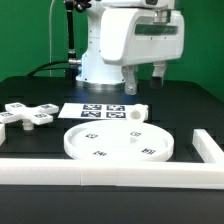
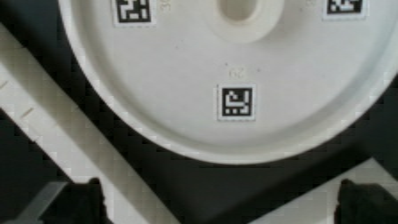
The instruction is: Assemble round table
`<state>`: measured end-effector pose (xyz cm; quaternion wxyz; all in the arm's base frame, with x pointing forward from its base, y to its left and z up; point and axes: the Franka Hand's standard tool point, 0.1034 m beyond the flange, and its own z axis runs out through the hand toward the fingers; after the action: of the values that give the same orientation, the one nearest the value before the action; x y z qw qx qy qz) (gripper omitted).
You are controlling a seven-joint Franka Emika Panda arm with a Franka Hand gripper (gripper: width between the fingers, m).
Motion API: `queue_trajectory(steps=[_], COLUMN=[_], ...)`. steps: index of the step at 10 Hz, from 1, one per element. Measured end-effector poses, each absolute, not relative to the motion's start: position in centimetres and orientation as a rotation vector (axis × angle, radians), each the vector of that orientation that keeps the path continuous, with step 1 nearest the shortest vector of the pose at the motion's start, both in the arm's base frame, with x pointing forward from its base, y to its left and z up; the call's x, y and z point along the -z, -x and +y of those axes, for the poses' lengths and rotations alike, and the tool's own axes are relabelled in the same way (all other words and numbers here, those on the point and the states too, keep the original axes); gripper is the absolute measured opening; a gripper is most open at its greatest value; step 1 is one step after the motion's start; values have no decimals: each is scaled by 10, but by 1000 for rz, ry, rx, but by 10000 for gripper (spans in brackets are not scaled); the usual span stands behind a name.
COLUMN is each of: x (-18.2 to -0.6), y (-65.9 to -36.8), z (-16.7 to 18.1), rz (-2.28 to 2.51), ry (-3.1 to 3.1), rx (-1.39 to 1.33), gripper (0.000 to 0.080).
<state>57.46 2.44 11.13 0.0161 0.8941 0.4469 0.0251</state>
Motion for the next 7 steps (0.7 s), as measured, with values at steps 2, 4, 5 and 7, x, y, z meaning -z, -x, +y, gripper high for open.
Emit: queue_trajectory(steps=[2, 4, 5, 7], x=[-88, -58, -49, -54], y=[-551, -532, -529, -532], z=[6, -10, -12, -10], rz=[1549, 1644, 1648, 1644], ry=[-2701, -2677, -2683, -2680], rx=[-84, -33, -19, -30], gripper=[649, 649, 649, 649])
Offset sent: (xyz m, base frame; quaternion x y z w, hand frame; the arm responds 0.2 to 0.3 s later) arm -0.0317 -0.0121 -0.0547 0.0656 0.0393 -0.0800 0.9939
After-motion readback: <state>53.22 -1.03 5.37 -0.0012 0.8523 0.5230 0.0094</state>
